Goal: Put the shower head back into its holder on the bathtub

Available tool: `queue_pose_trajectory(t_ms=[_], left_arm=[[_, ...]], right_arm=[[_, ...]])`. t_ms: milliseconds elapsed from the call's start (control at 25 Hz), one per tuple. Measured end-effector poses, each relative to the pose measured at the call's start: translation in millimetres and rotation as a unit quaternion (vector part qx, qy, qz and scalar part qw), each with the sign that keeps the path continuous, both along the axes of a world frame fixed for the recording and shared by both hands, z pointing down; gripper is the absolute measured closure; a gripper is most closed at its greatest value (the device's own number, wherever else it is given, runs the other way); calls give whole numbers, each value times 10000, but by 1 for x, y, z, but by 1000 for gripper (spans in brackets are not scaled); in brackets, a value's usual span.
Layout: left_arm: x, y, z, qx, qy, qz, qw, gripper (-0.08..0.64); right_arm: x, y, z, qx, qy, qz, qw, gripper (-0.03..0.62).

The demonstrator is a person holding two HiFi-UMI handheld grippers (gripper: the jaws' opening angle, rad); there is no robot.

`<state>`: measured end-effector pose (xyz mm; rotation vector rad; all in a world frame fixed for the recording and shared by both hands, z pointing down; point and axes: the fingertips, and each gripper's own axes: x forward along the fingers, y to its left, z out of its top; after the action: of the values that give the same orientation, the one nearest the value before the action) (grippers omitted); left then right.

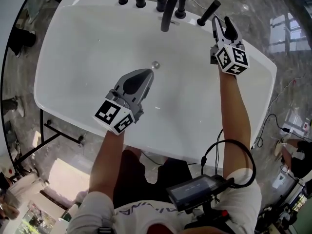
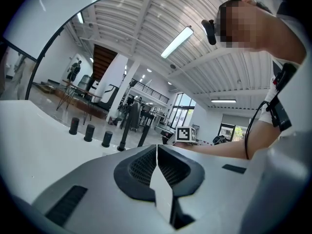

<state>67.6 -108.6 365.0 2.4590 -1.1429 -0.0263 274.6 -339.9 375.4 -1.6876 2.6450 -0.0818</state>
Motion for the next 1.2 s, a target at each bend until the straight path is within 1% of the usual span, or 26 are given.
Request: queue_pose_trajectory(t_ms=[280,440,600,720,920,1200], left_arm=[[9,26,-28,66,-165,39,9998,535],[19,39,-50,164,-277,113,9994,535],[30,54,-83,299,-222,61,9993,535],[39,73,-105,344,-238,57,9991,535],[53,106,-136,316,-221,-69,9992,535],[70,147,-171,292,-297,-157,9990,535]], right_arm=[[8,60,-29,-91,52,-68,9999,419],[18,104,-48,-170,9,-119,9998,467],[31,151,-77,-147,-17,-215,9997,493],[41,193,-96,-167,17,-245,9996,545],[54,261,-121,-334,-38,-370,9988,565],[69,322,-158,-514,-277,-435,9974,580]])
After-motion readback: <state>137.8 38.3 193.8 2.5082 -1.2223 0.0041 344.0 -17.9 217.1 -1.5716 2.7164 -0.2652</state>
